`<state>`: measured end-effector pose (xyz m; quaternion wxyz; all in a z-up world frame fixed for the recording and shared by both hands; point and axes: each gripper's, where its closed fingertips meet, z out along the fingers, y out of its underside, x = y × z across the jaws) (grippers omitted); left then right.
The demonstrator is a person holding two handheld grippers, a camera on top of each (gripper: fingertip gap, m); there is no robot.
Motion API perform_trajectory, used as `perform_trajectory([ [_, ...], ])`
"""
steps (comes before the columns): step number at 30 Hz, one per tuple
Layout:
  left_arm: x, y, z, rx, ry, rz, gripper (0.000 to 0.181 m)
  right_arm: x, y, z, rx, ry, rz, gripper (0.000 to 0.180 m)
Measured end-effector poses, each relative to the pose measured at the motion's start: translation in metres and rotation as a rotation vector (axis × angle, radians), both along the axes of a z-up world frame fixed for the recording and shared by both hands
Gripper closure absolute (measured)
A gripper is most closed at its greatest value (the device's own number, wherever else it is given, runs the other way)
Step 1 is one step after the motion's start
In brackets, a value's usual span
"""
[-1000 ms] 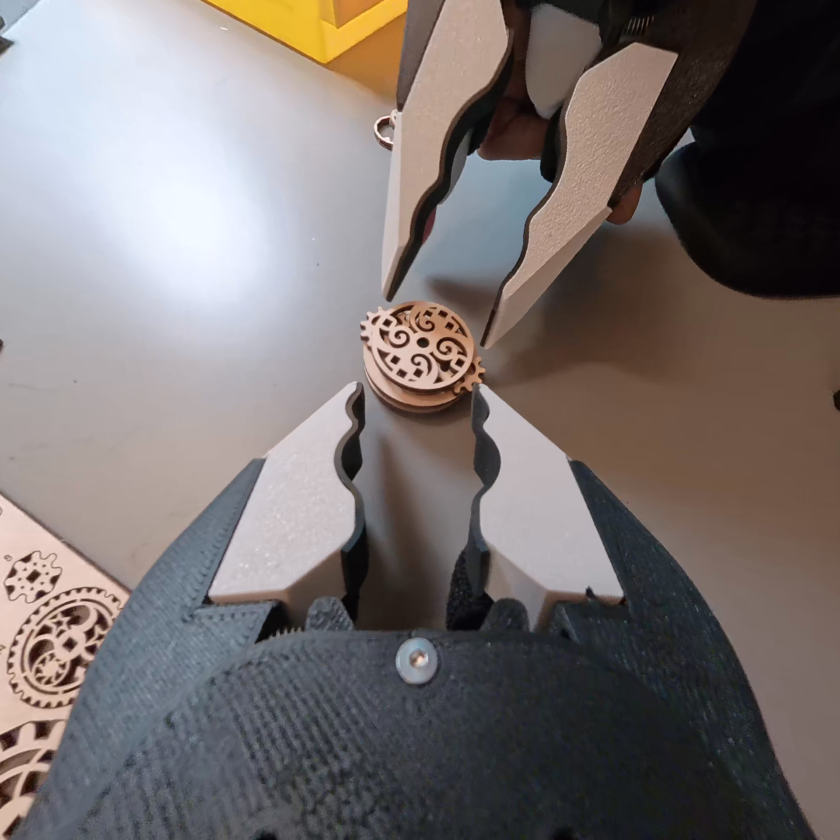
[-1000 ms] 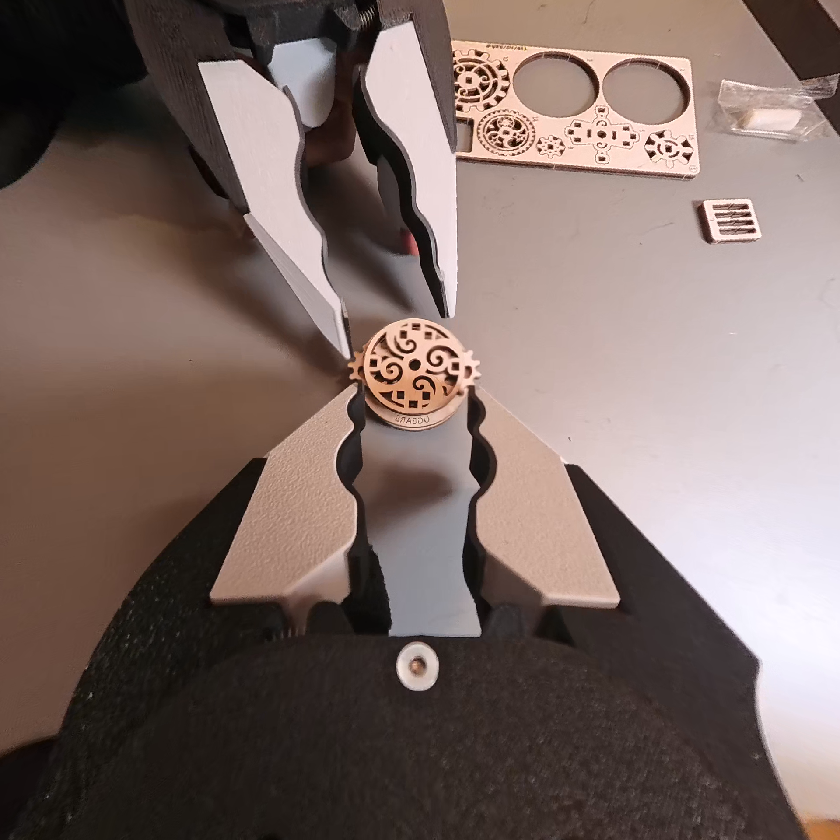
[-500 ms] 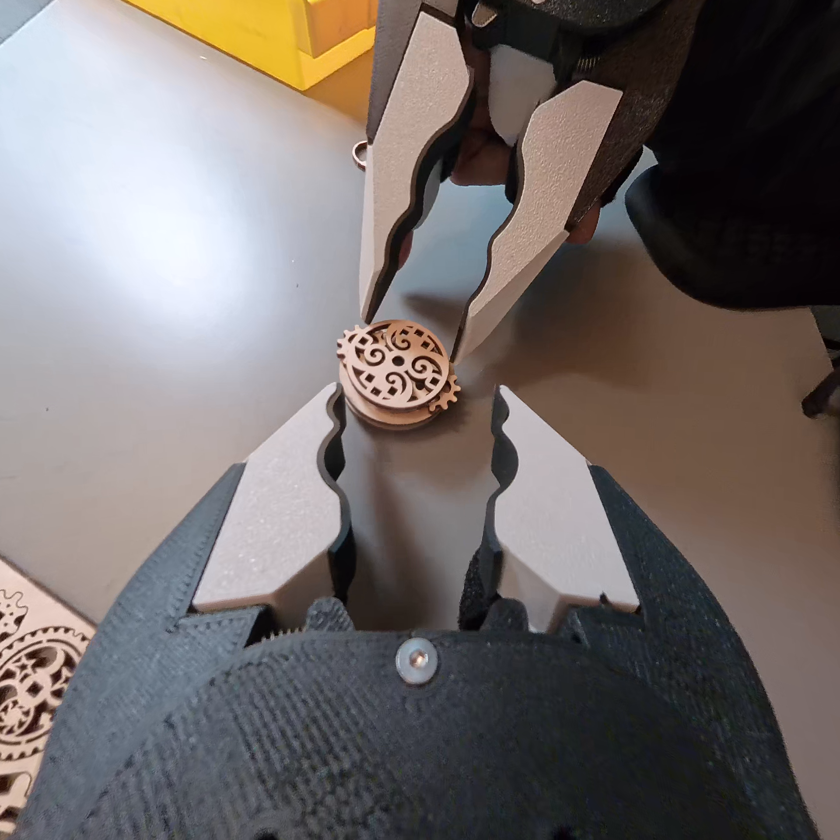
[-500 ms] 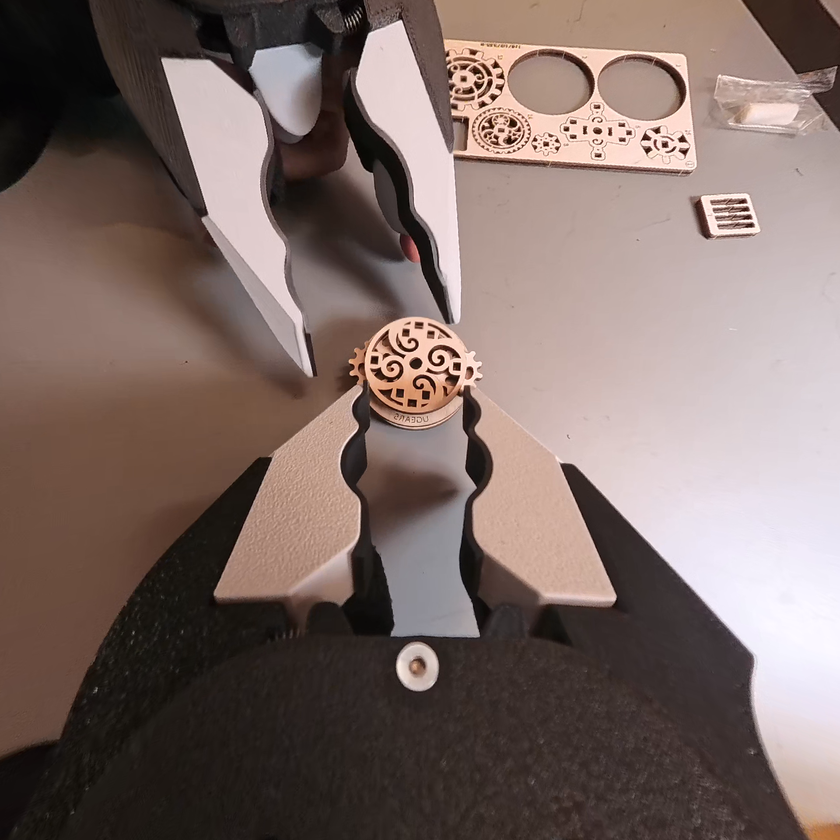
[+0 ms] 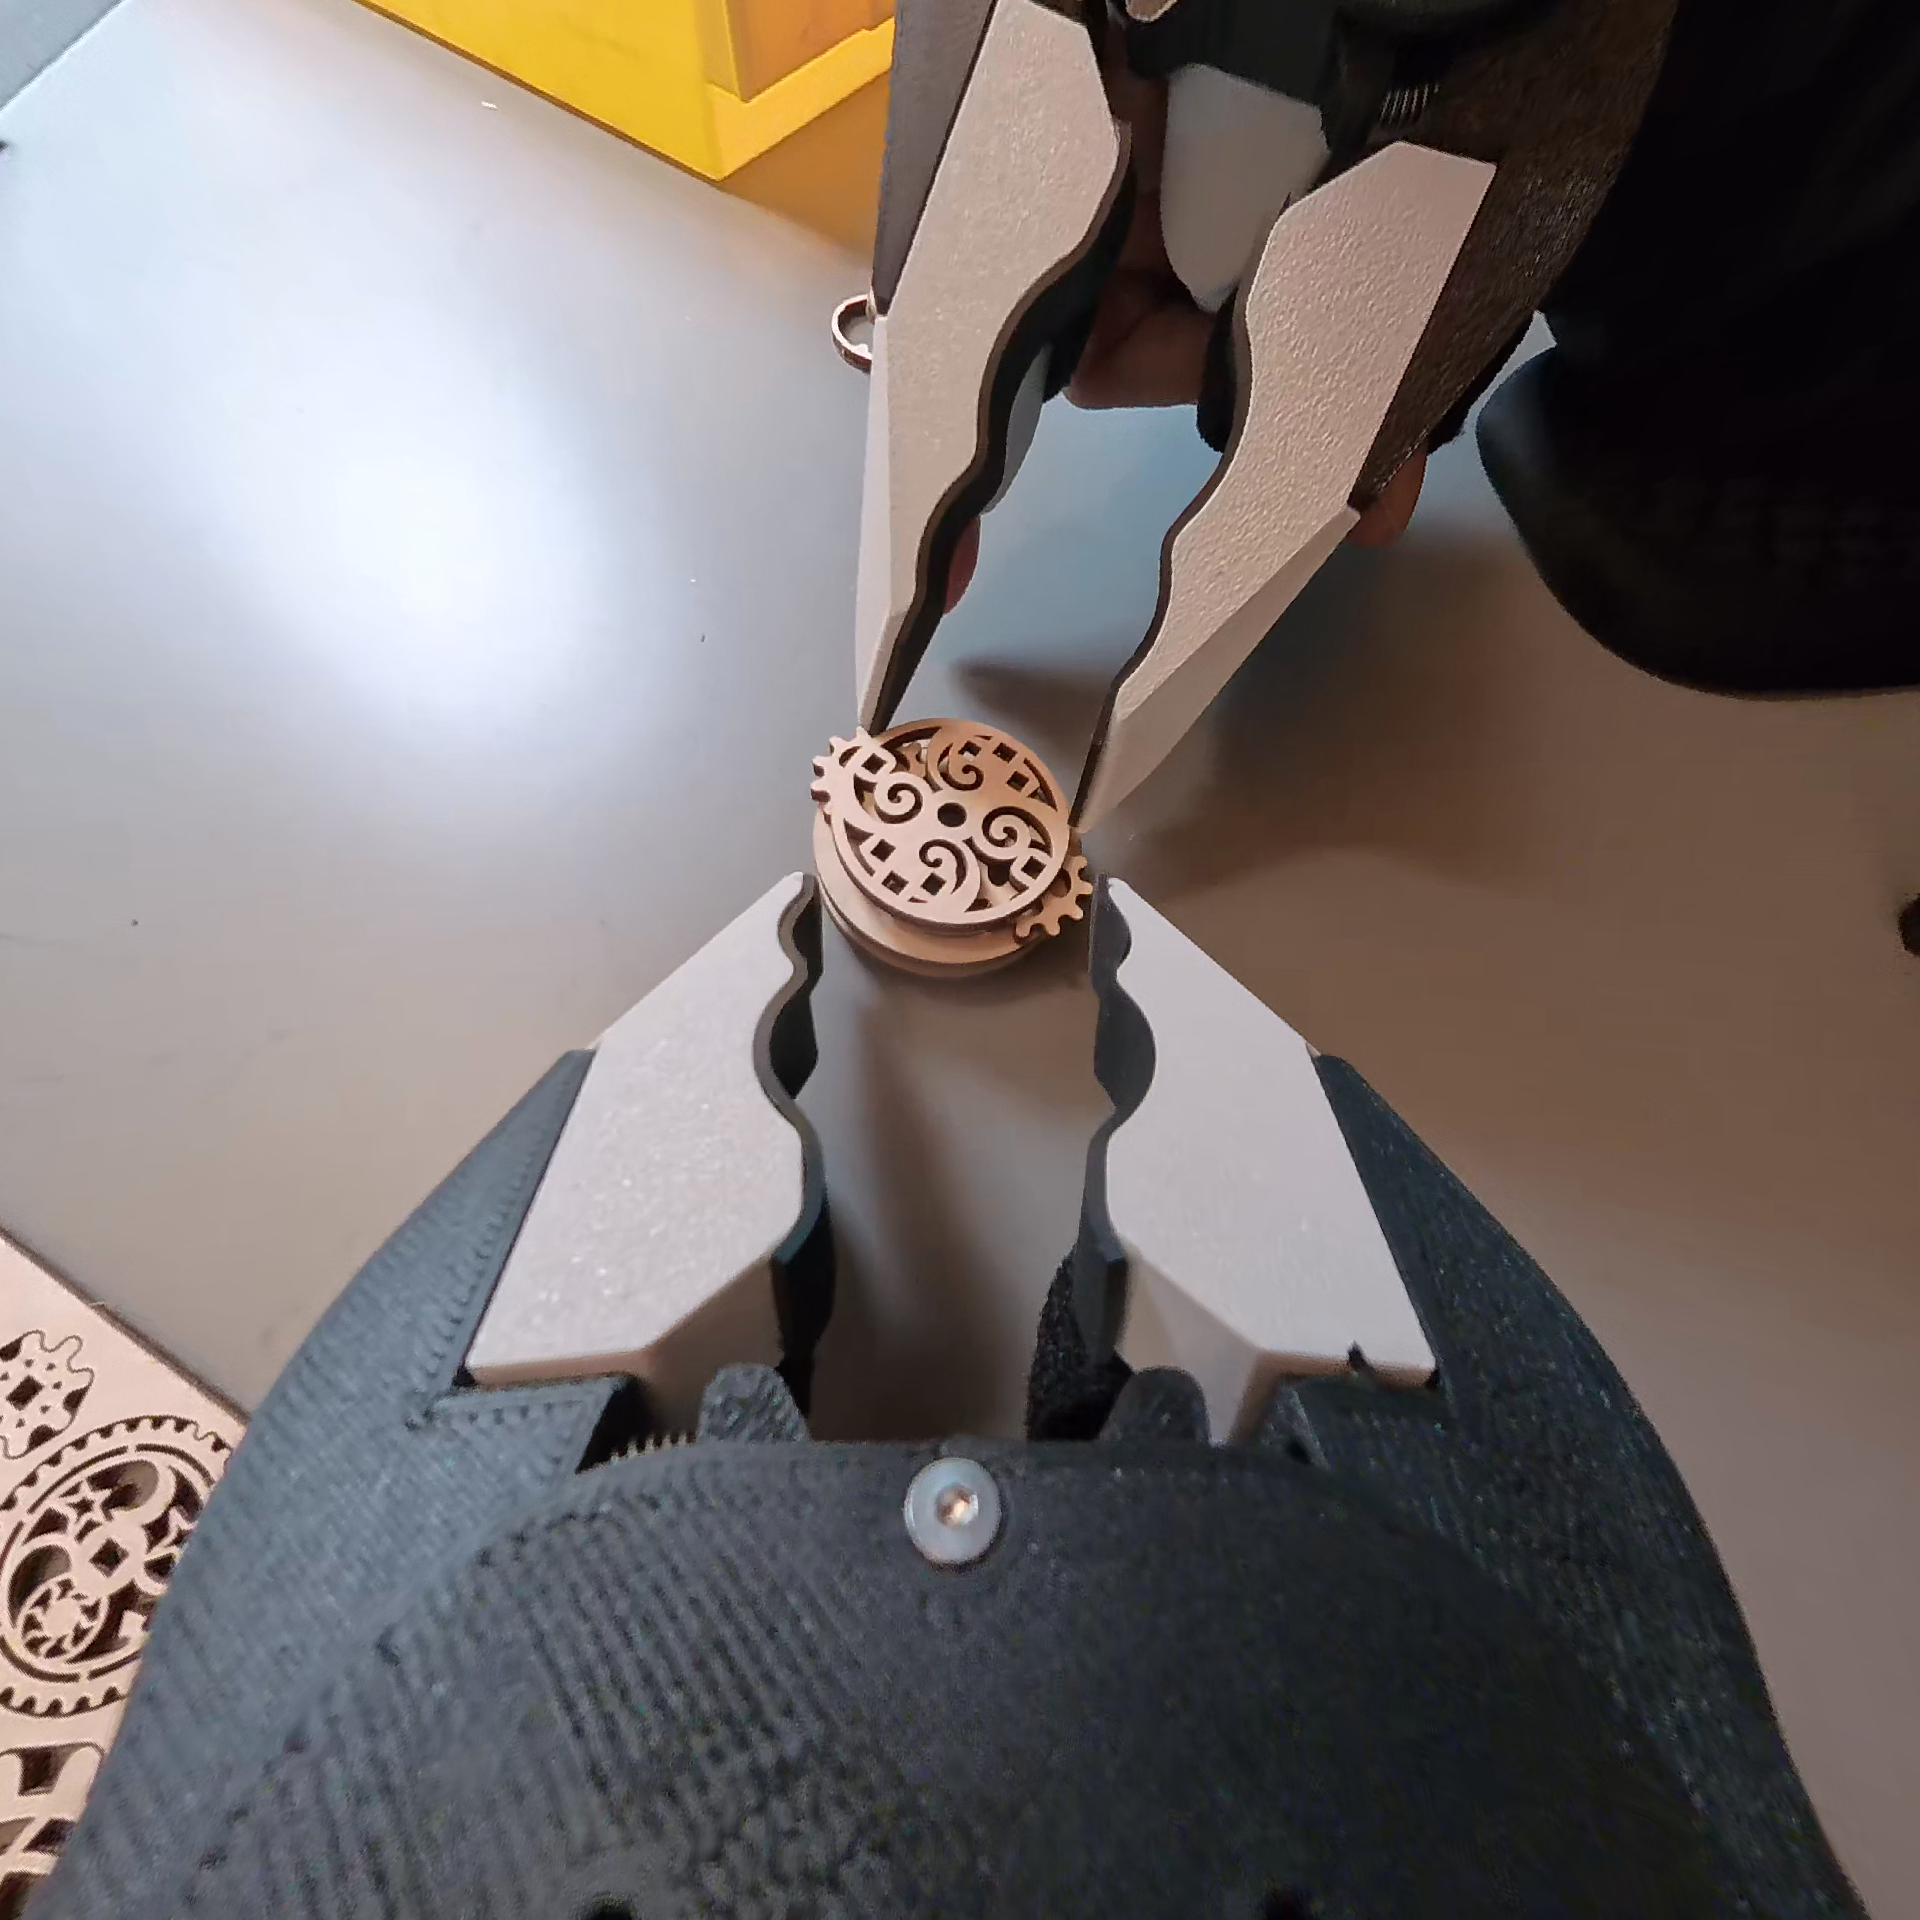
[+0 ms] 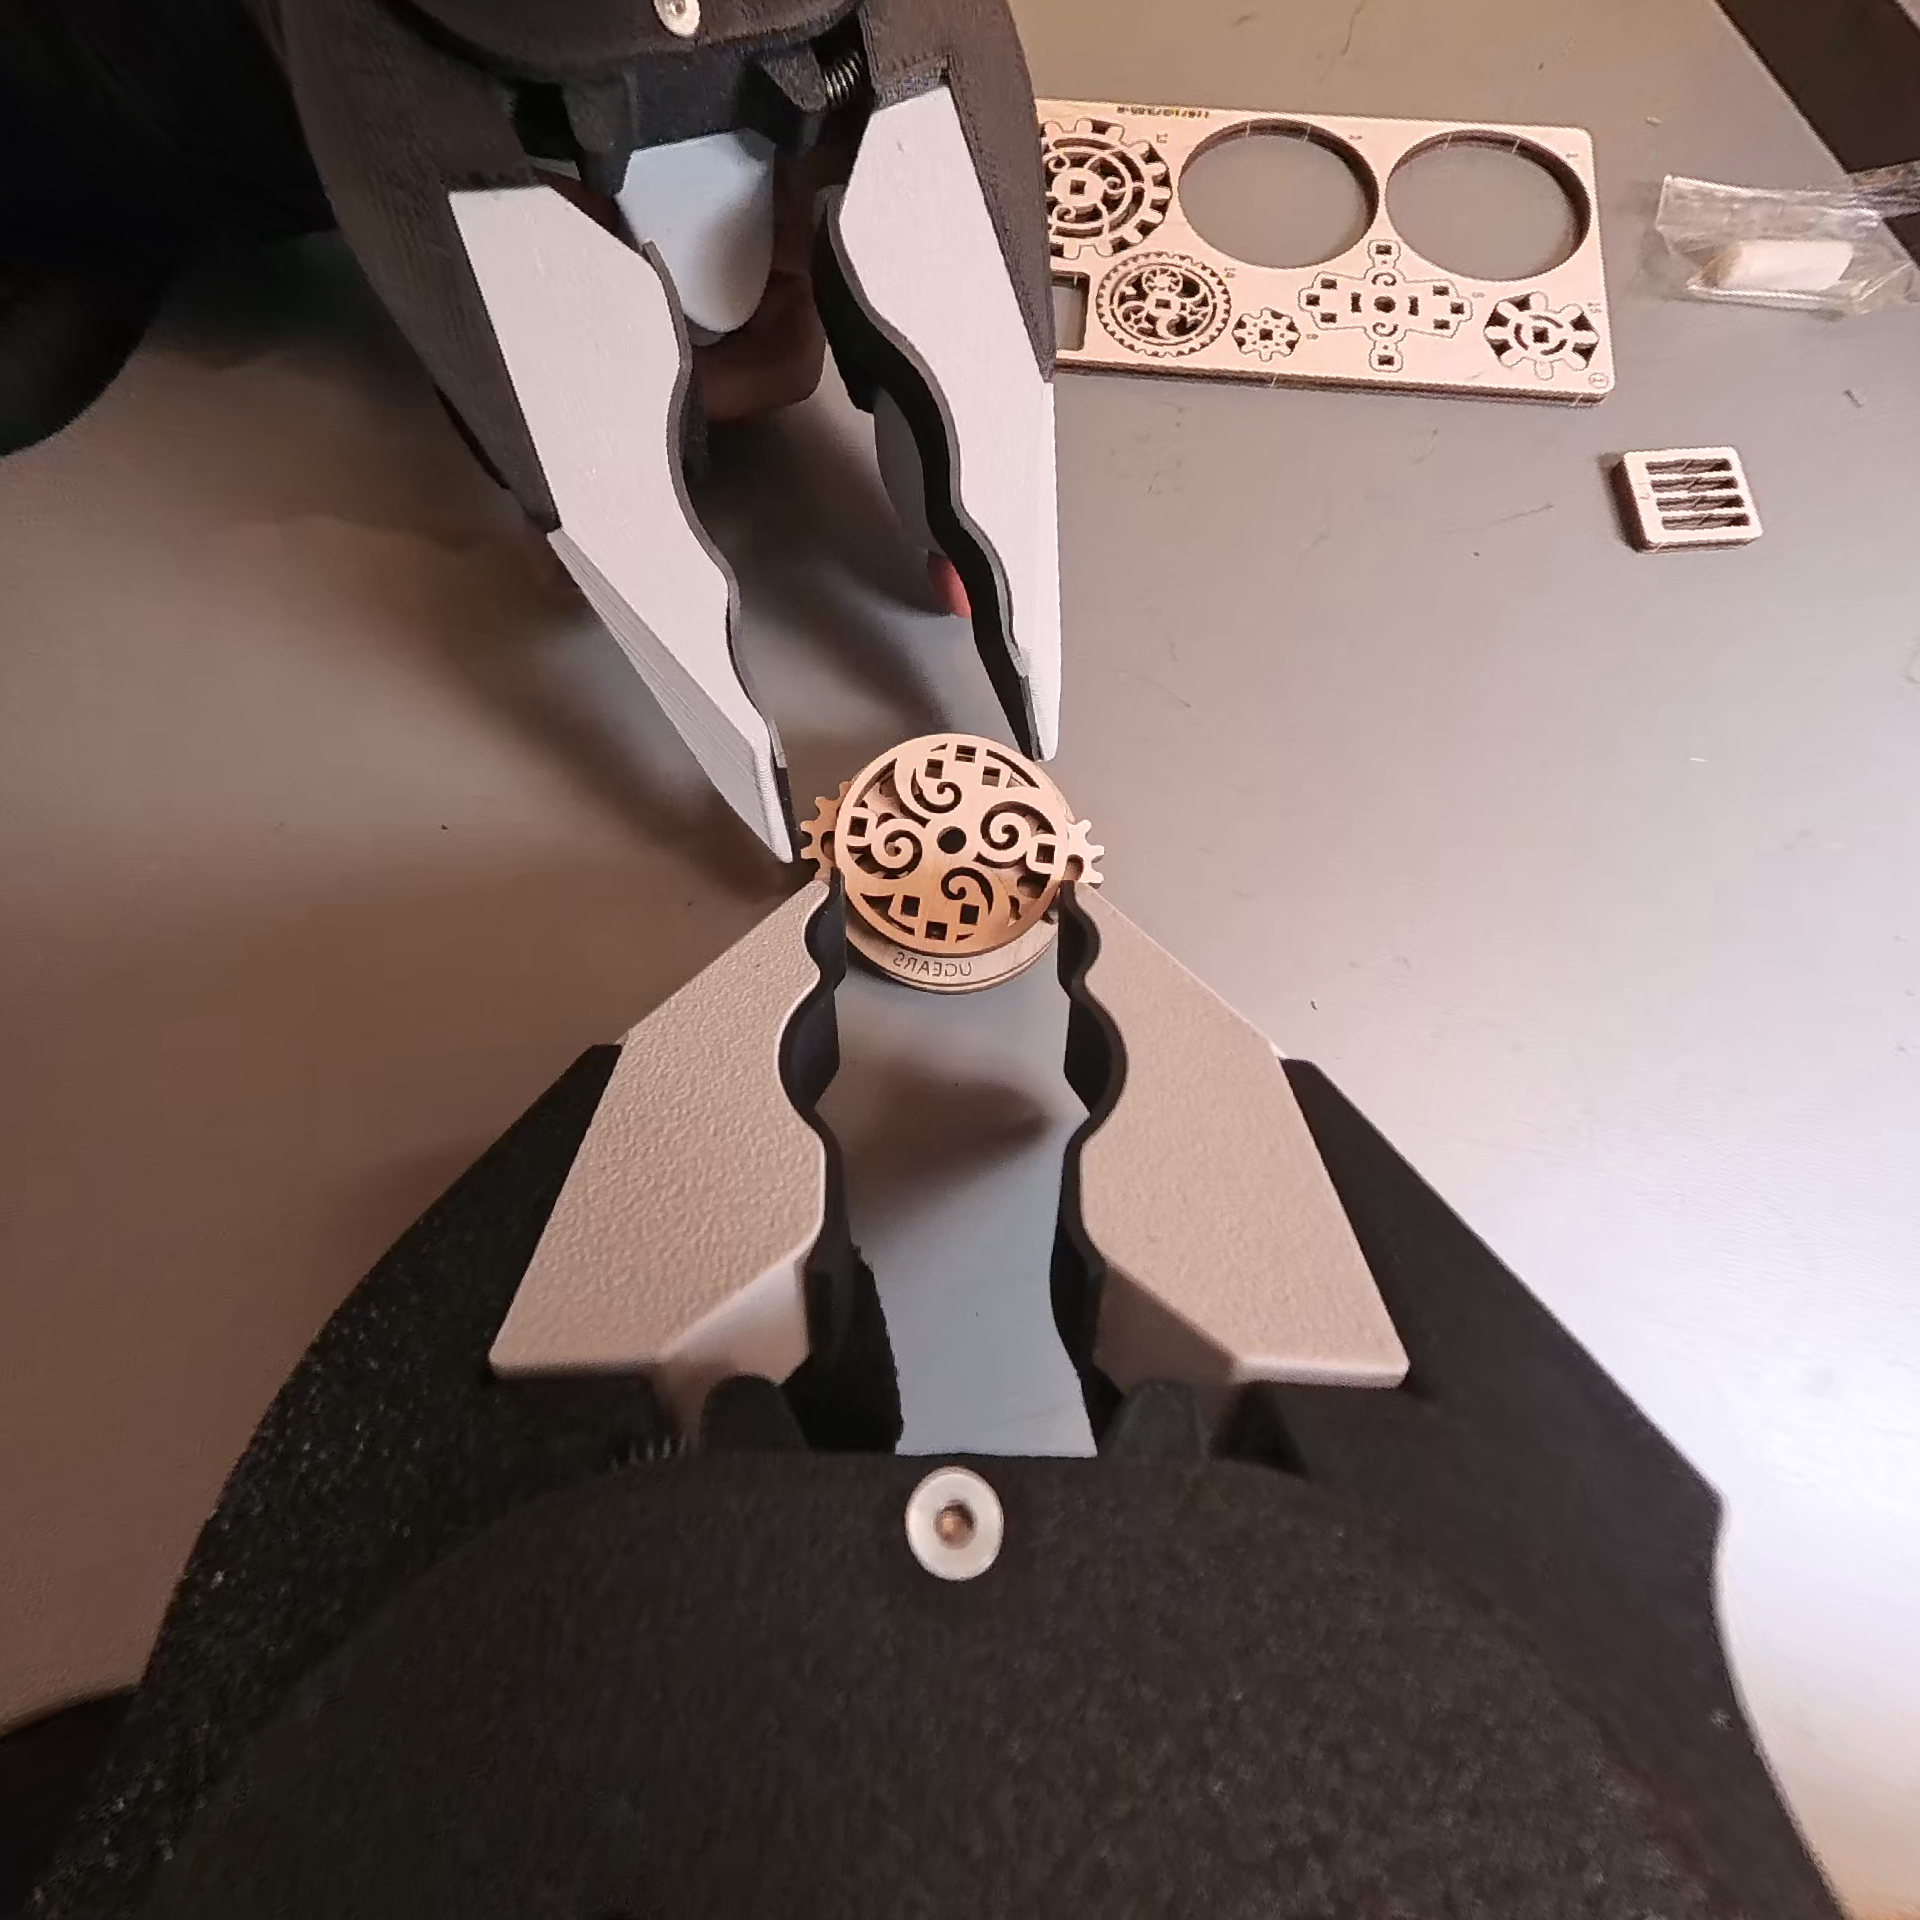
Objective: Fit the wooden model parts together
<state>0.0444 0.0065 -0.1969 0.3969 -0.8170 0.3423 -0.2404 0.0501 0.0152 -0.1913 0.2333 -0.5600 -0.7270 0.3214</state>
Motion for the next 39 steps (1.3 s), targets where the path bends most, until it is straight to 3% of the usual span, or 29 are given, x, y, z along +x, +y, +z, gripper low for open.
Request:
perform_trajectory([
  [18,-0.0062,0.0014,0.0001,-0.002,-0.007,0.014,0.130,0.0006,0.0032,-0.0001,-0.002,0.005,-0.013,0.143],
  [27,0.0001,-0.0021,0.0028,-0.008,-0.037,-0.015,0.115,-0.0003,0.0024,0.0001,-0.007,0.011,-0.012,0.140],
  [39,-0.0016,-0.0007,-0.0026,-0.008,0.012,-0.005,0.134,-0.0016,0.0011,-0.0002,-0.006,0.016,-0.008,0.140],
])
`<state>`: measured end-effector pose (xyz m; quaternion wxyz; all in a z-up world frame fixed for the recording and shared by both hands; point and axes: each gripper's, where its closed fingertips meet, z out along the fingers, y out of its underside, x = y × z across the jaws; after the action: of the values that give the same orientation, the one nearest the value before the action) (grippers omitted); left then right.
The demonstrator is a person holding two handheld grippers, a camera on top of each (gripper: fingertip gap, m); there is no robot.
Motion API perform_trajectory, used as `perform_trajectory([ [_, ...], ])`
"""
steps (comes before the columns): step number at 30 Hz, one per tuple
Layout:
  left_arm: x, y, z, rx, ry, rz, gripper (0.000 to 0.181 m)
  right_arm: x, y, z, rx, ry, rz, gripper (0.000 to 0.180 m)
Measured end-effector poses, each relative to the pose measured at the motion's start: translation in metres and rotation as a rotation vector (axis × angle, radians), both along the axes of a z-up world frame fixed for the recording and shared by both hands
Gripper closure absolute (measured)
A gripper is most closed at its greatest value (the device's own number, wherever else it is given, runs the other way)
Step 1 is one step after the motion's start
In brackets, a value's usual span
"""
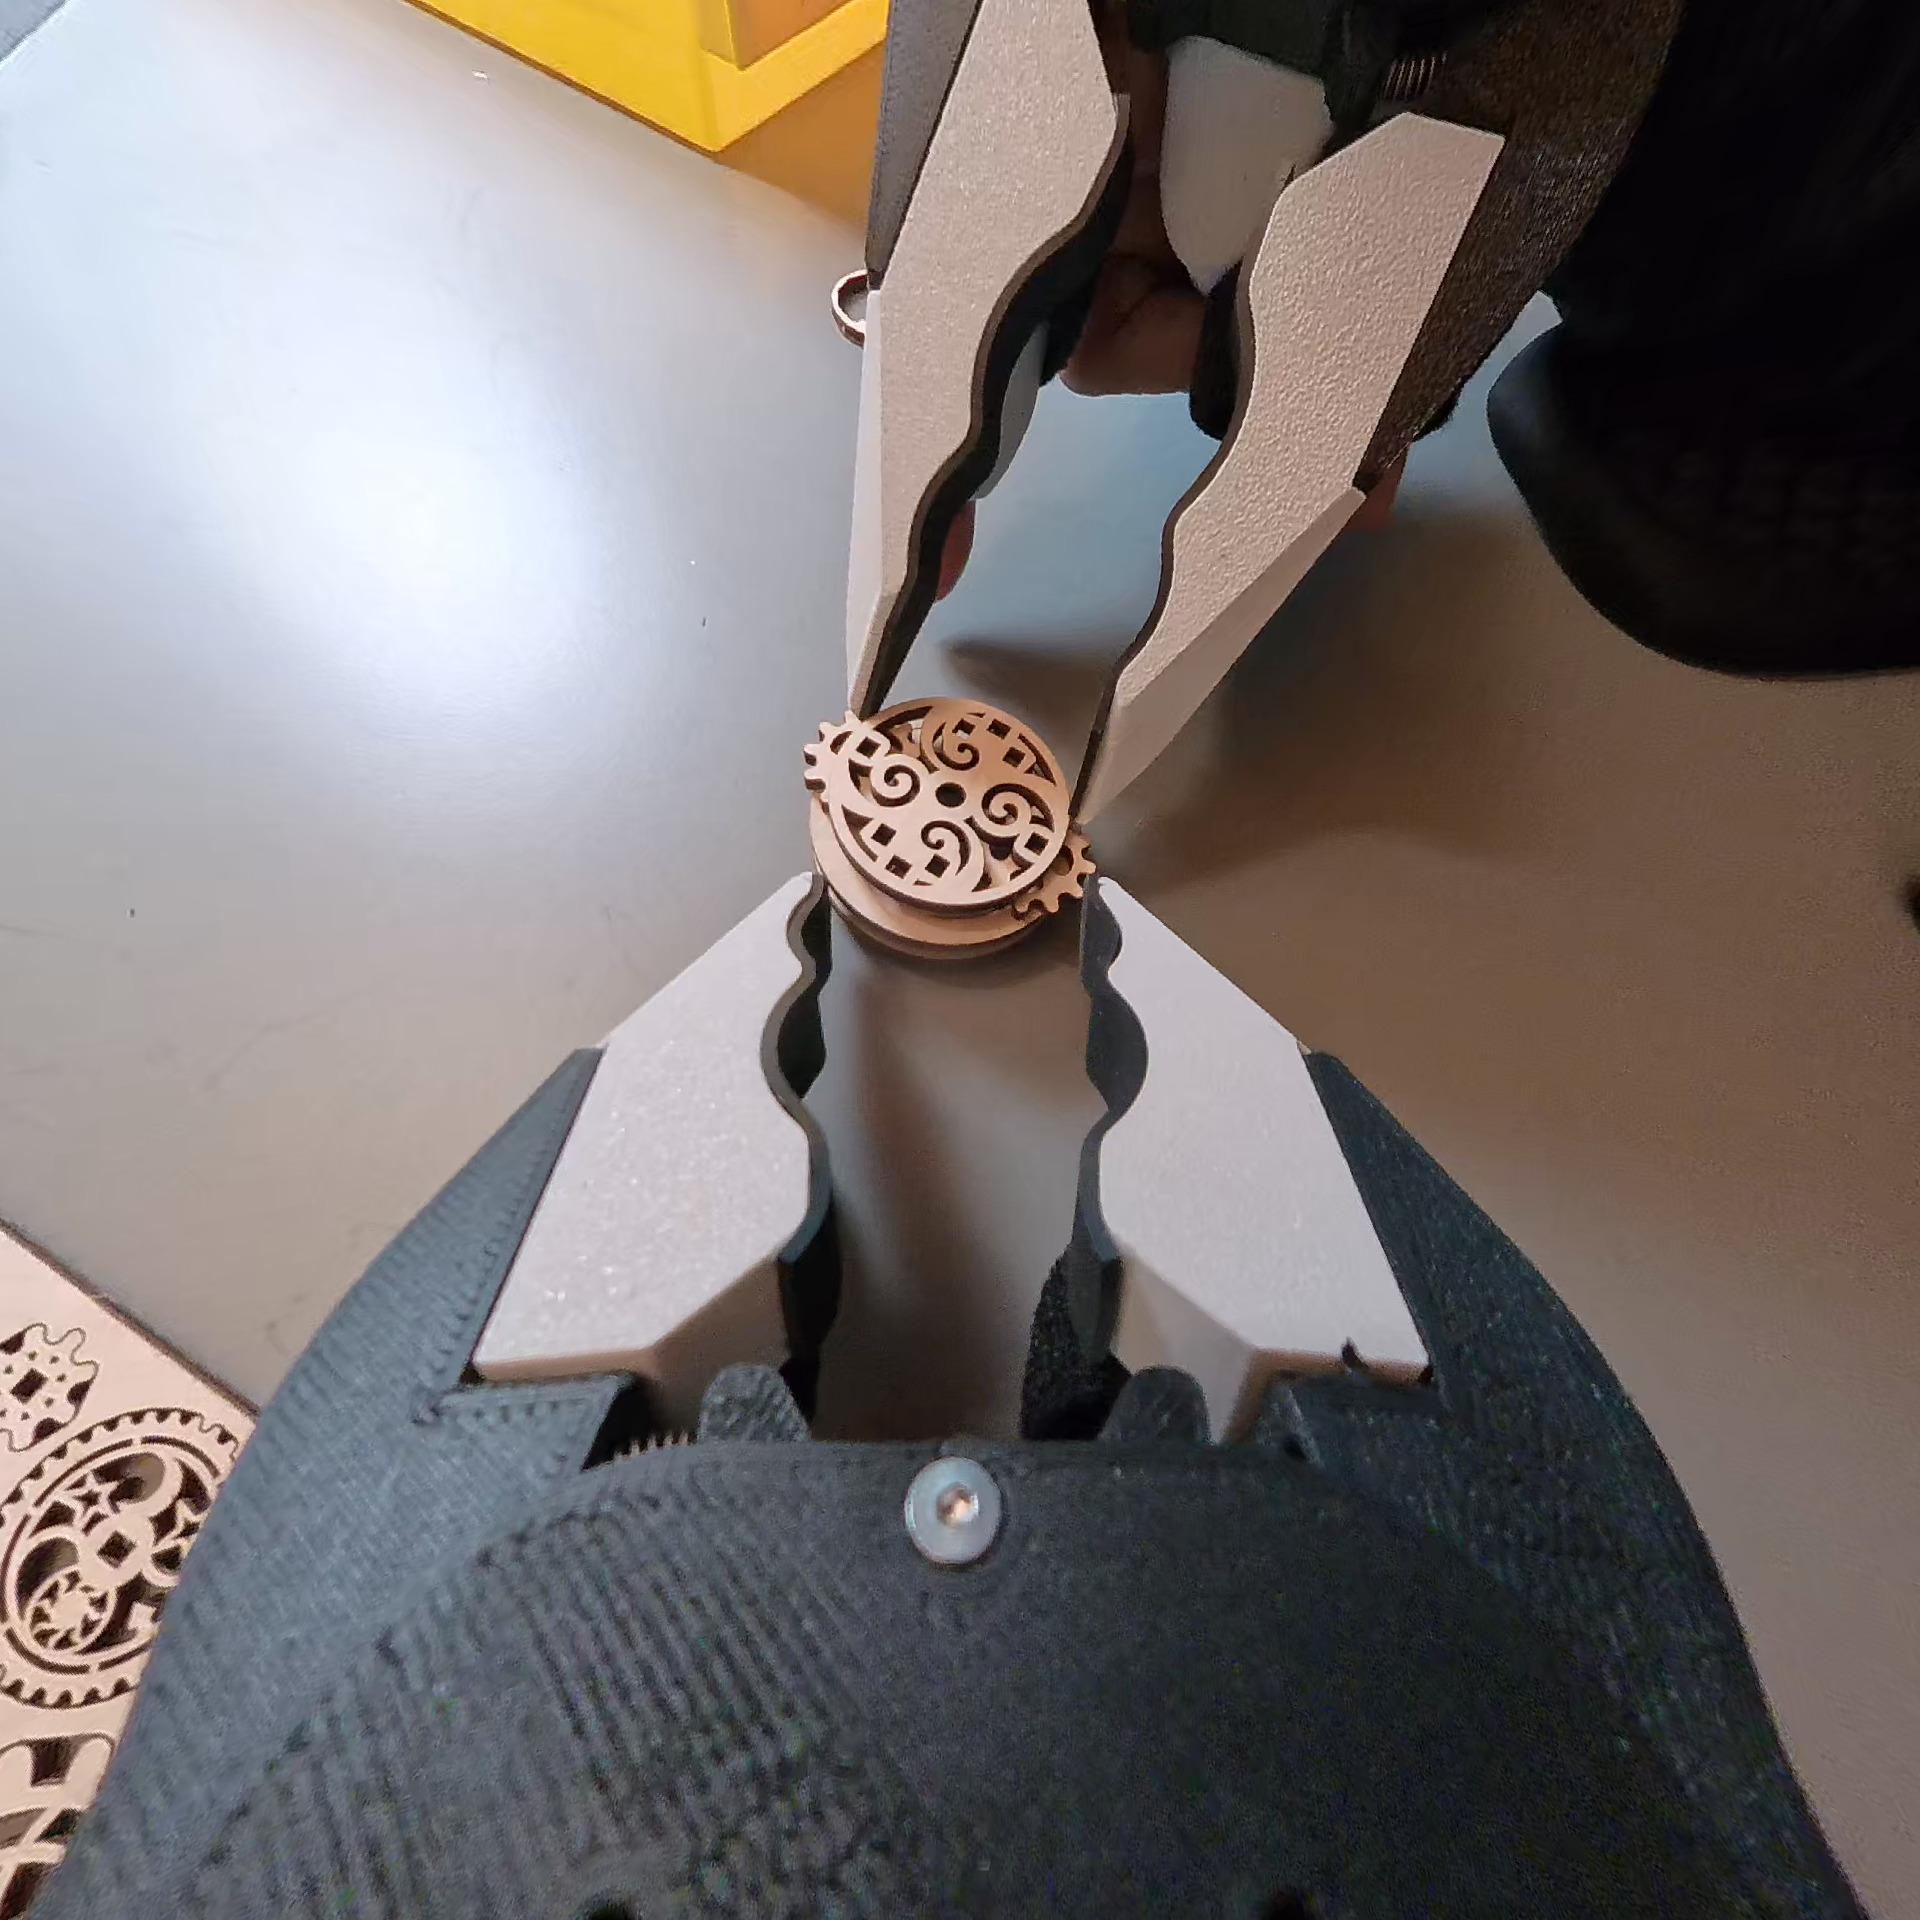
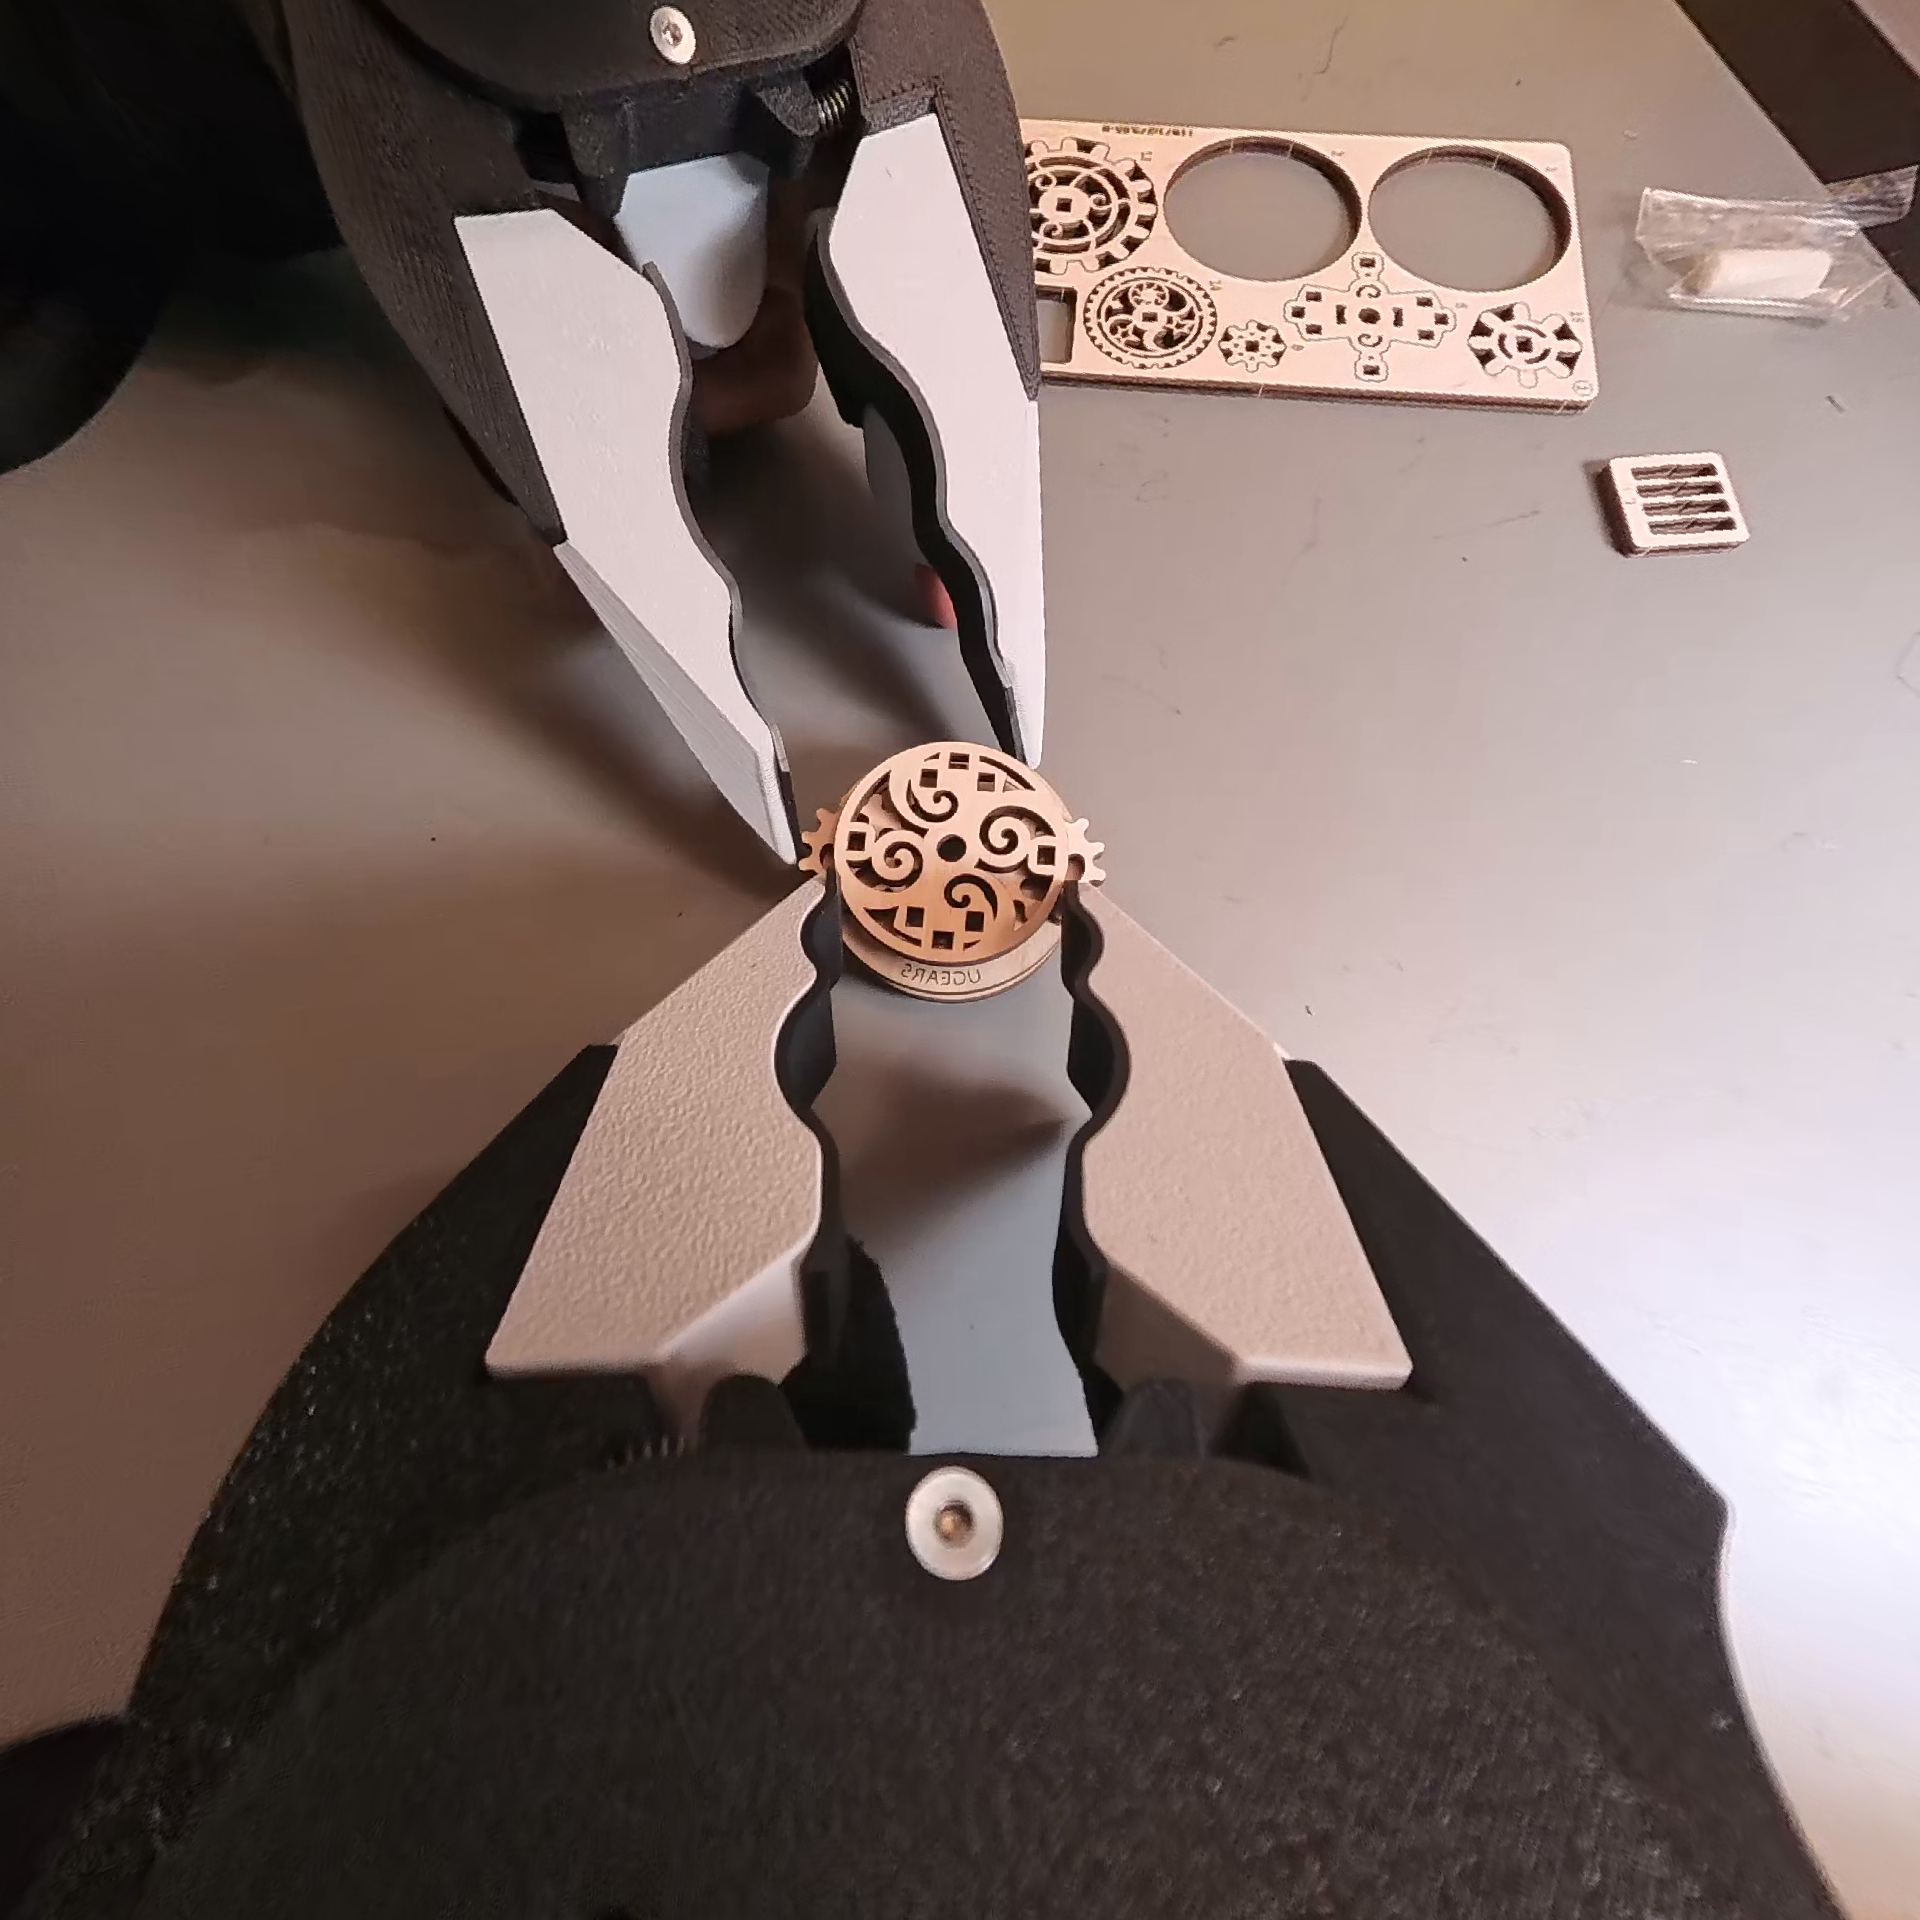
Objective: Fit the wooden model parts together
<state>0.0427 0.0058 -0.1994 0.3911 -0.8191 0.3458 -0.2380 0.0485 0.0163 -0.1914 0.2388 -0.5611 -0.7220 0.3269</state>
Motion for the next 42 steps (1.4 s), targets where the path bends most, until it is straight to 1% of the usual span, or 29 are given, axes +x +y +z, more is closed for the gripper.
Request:
perform_trajectory([
  [21,-0.005,0.000,0.000,0.007,0.010,0.001,0.137,0.002,0.002,0.002,-0.005,0.010,0.002,0.142],
  [24,-0.007,0.001,-0.001,0.010,0.015,0.010,0.137,0.002,0.003,0.003,-0.004,0.017,-0.004,0.145],
  [26,-0.009,0.001,-0.001,0.010,0.018,0.014,0.137,0.001,0.006,0.004,0.001,0.026,-0.019,0.154],
  [27,-0.010,0.001,0.000,0.011,0.017,0.016,0.137,0.001,0.007,0.004,0.003,0.026,-0.022,0.156],
  [32,-0.011,0.001,0.000,0.013,0.018,0.019,0.137,0.001,0.007,0.002,-0.002,0.022,-0.025,0.155],
  [39,-0.015,0.002,0.001,0.014,0.019,0.025,0.136,0.001,0.007,0.003,-0.004,0.025,-0.023,0.149],
  [42,-0.014,0.000,0.002,0.012,0.006,0.017,0.133,0.001,0.006,0.004,-0.004,0.026,-0.023,0.148],
])
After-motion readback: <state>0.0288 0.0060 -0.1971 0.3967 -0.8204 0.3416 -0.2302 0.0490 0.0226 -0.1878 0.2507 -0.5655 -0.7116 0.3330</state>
